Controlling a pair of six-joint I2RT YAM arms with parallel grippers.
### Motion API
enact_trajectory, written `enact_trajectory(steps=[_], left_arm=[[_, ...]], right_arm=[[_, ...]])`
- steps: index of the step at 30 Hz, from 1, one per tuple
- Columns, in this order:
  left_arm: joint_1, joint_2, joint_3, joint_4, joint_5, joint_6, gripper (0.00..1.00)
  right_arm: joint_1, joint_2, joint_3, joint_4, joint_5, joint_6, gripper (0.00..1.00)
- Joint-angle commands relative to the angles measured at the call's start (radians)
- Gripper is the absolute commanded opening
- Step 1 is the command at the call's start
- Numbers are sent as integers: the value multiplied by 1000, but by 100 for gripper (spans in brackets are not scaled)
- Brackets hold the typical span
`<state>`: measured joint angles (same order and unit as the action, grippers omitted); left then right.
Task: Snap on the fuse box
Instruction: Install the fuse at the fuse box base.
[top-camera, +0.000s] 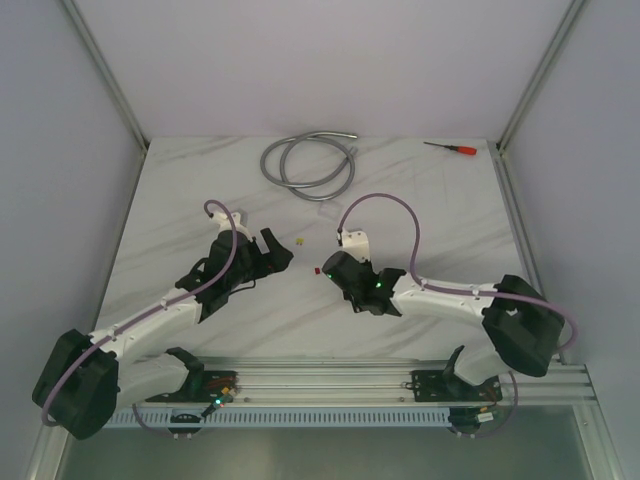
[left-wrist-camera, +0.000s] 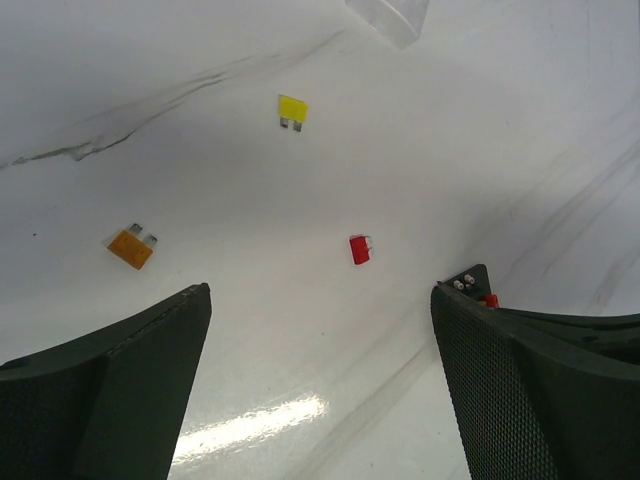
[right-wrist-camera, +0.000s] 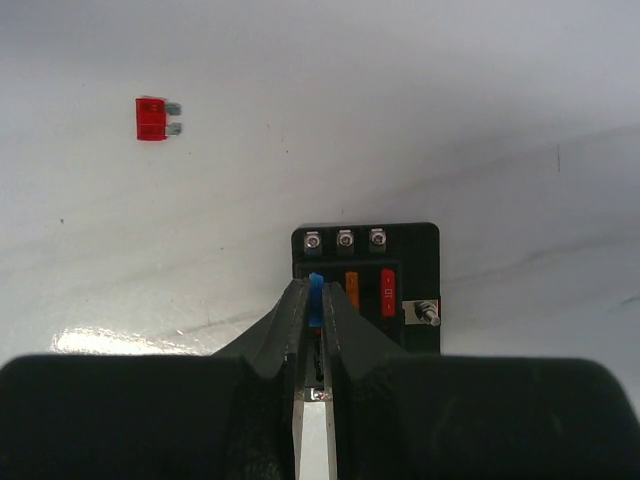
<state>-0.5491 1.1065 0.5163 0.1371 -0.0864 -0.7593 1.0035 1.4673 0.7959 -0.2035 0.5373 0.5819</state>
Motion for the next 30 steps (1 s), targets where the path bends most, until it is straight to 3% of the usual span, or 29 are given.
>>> enact_trajectory(steps=[1, 11, 30], left_arm=[[7, -2, -9, -9, 9, -6, 100], [9, -6, -10, -11, 10, -8, 100], [10, 4, -5, -11, 11, -13, 100]], right_arm=[[7, 17, 33, -10, 56, 32, 0], [7, 59, 45, -14, 55, 41, 0], [9, -12, 25, -18, 75, 43, 0]])
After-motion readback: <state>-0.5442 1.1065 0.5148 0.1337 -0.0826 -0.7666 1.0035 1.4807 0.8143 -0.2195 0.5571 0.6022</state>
